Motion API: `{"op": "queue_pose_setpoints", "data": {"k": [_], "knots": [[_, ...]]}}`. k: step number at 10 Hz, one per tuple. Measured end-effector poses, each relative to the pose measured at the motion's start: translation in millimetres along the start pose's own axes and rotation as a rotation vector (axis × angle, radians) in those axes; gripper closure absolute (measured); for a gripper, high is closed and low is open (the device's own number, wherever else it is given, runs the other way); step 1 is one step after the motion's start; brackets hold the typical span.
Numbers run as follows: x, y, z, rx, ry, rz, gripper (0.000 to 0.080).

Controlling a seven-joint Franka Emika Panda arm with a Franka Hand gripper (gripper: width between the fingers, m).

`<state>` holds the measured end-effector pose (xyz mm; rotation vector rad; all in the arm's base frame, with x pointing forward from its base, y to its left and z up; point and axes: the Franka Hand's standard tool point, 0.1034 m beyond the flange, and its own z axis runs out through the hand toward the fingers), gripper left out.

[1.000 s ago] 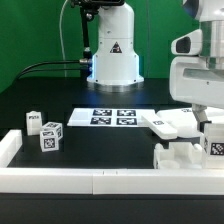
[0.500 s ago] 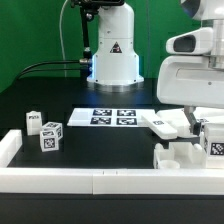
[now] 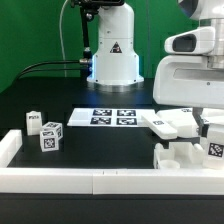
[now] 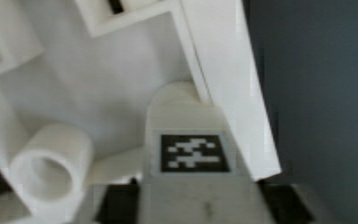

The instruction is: Assemble chair

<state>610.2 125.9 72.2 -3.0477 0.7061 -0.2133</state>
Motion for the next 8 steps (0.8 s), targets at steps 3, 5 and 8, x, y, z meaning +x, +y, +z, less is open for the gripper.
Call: {"op": "queue_pose_setpoints", "data": {"k": [3,5,8], "knots": [[-1.3,-0.3,0.7,-0.015,0.006,0.46,0.0515],[1.1,2.2,0.4,0.003,-0.032,0.823,0.0515],[-1.0,-1.5,0.6,0.007,-0.038,1.224,0.0515]]}}
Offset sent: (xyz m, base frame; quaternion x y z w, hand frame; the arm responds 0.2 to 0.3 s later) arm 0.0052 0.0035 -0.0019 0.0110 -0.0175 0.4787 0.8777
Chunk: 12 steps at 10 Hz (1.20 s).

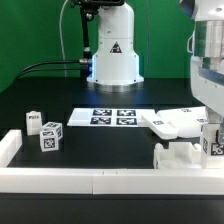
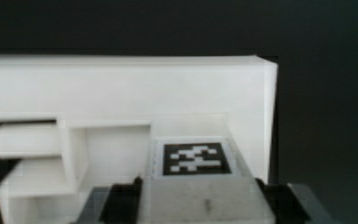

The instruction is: Assemble chair

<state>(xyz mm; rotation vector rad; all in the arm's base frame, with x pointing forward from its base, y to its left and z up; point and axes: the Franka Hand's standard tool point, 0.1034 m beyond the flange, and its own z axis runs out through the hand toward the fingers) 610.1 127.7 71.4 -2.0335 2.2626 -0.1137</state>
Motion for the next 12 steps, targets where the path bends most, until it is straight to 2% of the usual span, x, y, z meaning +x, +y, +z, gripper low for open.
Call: {"op": "queue_pose_setpoints", "data": {"k": [2,3,4,5,6,10,11,12], "knots": [[0.4,0.1,0.3,0.0,0.001,-0.017,0.0487],[0.6,0.6,0.5,-0.004,0.004,-0.082,0.0312],[2.5,0.9,1.2,-0.006,0.003,-0.27,0.0312],[8.0,-2.2,2.2,0.019,0.002,-0.486,0.0186],[9.9,-2.4,2.7,0.019,-0.006,-0.649,0.016],[11.2,-2.3,2.9,0.018,-0.001,-0.861,0.015],[11.7,-2.8,2.4,0.014,0.008,-0.975,0.015],[9.4,-6.5,-2.2,0.011,0.031,-1.221,0.015]]}}
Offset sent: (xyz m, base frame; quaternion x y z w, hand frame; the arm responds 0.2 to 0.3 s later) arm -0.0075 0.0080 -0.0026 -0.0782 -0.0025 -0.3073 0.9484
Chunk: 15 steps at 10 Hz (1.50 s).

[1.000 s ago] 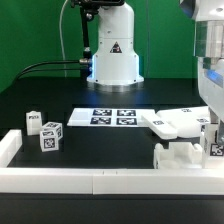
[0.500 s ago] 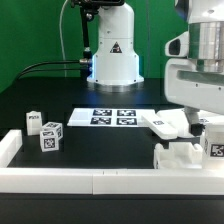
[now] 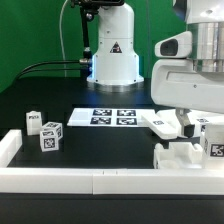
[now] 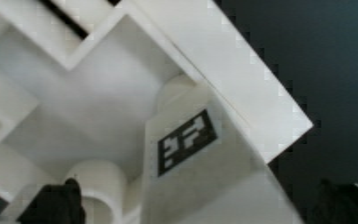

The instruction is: Assemble chair

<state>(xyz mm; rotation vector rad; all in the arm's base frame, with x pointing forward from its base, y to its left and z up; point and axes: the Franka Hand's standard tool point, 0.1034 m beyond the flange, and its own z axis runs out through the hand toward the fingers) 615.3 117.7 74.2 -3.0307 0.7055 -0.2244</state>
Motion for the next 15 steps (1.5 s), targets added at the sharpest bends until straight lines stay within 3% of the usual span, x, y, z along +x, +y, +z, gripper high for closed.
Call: {"op": "queue_pose_setpoints", "data": {"k": [1,2,3,5,10,12,15], "knots": [[1.7,-0.4,-1.6,0.009,0.003,-0.081,0.015],[1.2,0.4,-0.3,0.005,0.002,-0.036,0.0278],[1.3,0.6,-0.2,0.004,0.002,-0.036,0.0278],[1.1,0.6,0.0,0.006,0.001,0.091,0.0516],[0.9,5.2,0.6,-0.044,-0.032,0.811,0.0515],[-0.7,6.2,1.0,-0.04,-0.072,1.208,0.0515],[-0.4,13.5,-0.5,-0.064,-0.059,1.474,0.0514]]}}
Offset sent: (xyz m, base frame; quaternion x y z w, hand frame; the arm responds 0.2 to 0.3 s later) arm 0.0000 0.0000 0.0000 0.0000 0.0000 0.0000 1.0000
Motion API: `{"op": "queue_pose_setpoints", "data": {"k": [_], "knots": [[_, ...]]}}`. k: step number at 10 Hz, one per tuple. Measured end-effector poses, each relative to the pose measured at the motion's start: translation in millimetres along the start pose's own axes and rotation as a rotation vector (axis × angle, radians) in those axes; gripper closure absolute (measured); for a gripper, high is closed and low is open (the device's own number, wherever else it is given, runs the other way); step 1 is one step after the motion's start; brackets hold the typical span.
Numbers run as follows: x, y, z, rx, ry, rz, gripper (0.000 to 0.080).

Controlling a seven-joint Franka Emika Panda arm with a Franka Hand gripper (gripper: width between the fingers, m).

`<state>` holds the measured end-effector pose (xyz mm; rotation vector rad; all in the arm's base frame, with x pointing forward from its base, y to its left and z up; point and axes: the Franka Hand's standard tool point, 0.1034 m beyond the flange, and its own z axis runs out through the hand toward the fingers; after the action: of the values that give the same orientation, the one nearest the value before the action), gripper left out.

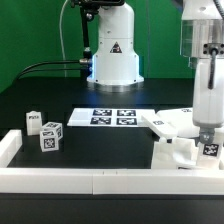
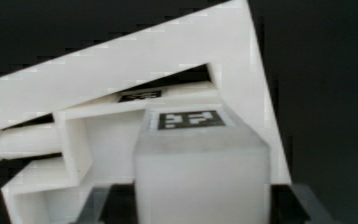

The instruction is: Assemble chair

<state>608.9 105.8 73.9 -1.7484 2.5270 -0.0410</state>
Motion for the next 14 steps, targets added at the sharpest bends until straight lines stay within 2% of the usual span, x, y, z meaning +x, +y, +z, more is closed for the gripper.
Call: {"op": "queue_pose_setpoints", "data": {"k": [3,4,5,6,7,9,10,14], "knots": [[3.0,-0.4,0.0,0.002,0.006,0.033,0.0512],[3.2,-0.1,0.7,0.001,0.007,0.029,0.0424],[3.2,-0.1,0.9,0.001,0.007,0.029,0.0285],[3.4,-0.3,0.7,0.002,0.007,0.024,0.0192],[5.7,-2.5,-5.4,0.01,0.0,-0.02,0.0192],[22.7,-10.5,-31.6,0.035,-0.027,-0.089,0.0152],[26.3,-13.8,-36.4,0.041,-0.03,-0.091,0.0152],[25.8,-11.0,-31.2,0.035,-0.023,-0.096,0.0151]]}}
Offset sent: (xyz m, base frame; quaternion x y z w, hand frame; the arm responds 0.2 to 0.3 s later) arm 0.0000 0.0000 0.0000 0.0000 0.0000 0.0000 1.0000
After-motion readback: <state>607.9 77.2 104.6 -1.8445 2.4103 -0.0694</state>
